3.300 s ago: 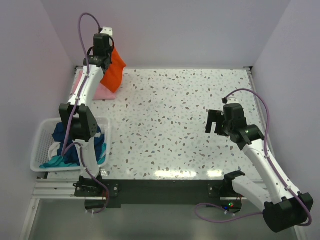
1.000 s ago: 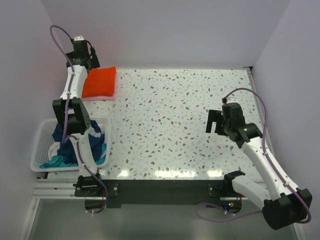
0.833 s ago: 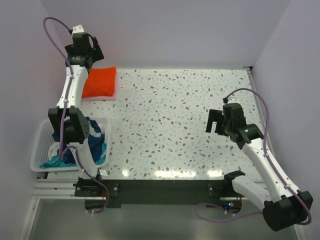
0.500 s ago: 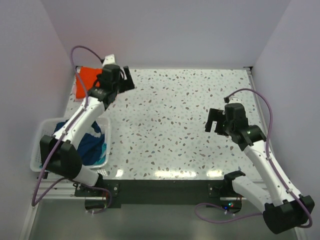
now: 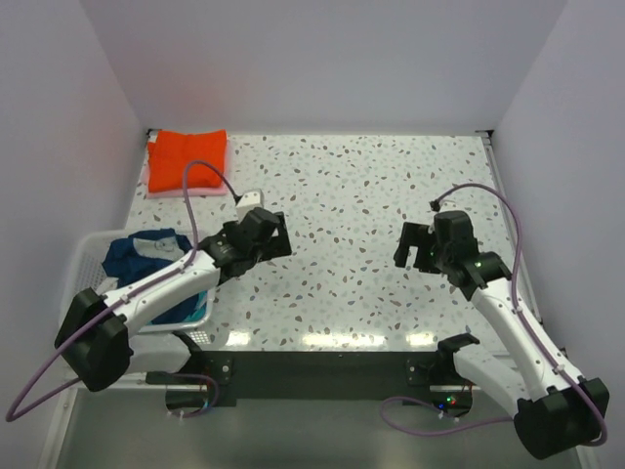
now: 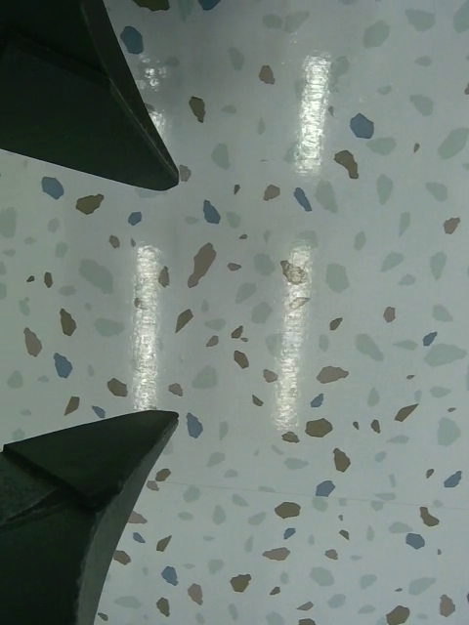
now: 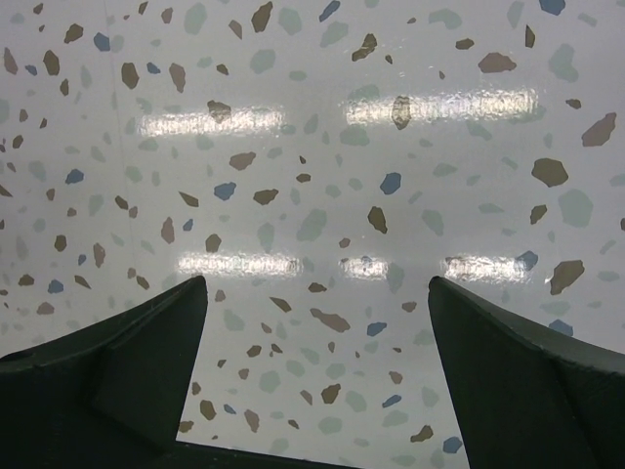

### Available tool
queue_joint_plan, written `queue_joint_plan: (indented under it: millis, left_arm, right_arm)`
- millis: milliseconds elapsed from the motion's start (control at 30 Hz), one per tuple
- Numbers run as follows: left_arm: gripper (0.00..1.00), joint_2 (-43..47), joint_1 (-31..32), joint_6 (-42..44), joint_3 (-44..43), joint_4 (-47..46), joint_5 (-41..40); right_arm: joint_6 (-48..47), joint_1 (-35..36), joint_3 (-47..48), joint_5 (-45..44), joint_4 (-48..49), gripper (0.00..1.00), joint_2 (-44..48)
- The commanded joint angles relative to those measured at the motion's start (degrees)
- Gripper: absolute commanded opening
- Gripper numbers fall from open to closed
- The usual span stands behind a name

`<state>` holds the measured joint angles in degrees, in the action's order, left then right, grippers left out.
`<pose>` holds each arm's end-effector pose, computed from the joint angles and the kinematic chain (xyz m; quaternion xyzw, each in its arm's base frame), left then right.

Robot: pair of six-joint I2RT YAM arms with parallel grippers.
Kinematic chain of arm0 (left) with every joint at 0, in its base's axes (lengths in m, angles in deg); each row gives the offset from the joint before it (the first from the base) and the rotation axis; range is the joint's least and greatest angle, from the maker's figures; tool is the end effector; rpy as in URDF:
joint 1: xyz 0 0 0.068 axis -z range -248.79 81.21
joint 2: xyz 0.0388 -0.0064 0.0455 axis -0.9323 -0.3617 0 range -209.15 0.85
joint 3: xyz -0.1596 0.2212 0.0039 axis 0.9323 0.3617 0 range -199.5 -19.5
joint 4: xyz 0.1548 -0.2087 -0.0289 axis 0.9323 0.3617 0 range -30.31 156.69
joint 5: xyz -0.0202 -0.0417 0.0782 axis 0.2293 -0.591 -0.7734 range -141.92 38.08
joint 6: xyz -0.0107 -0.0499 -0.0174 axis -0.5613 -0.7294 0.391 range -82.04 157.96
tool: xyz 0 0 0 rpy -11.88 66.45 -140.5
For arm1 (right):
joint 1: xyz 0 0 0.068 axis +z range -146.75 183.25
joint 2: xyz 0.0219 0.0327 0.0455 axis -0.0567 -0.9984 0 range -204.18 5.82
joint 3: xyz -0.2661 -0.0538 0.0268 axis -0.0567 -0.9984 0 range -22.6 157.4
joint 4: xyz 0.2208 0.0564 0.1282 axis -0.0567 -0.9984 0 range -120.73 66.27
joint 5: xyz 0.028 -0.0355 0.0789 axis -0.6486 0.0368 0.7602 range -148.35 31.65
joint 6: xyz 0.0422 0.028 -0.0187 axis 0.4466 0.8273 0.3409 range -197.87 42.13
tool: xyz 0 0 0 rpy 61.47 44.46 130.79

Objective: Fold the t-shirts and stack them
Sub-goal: Reset both grippers

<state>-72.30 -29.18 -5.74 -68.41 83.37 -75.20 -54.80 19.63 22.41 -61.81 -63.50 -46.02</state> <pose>0.2115 -0.1568 0.2411 -0.1049 0.9110 -0.0930 0.3879 0.1758 0.0495 0.2719 0.0654 0.9265 0.0983 0.3574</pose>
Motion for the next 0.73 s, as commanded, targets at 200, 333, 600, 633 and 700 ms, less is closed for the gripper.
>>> queue_joint_plan:
  millis: [200,333,600,633,700]
  left_arm:
    - [1.0,10.0,5.6,-8.2,5.7,2.0,-4.9]
    - [1.0,12.0,5.7,-9.4,8.6,1.5,-5.0]
    - [1.0,14.7,6.0,-9.6,9.4,1.4,-6.2]
    - [1.0,15.0,6.1,-10.0,9.4,1.7,-6.3]
    - [1.0,15.1,6.1,-10.1,9.4,2.2,-6.5]
  right_arm:
    - [2.7,-0.1,-6.1,2.6,10.5,0.99,2.1]
    - [3.8,0.0,-7.1,2.9,12.3,0.99,1.6]
    - [4.9,-0.1,-9.5,1.4,14.2,0.99,4.1]
    - [5.0,0.0,-9.5,1.7,14.3,0.99,4.5]
    - [4.5,0.0,-9.6,2.3,14.2,0.99,5.7]
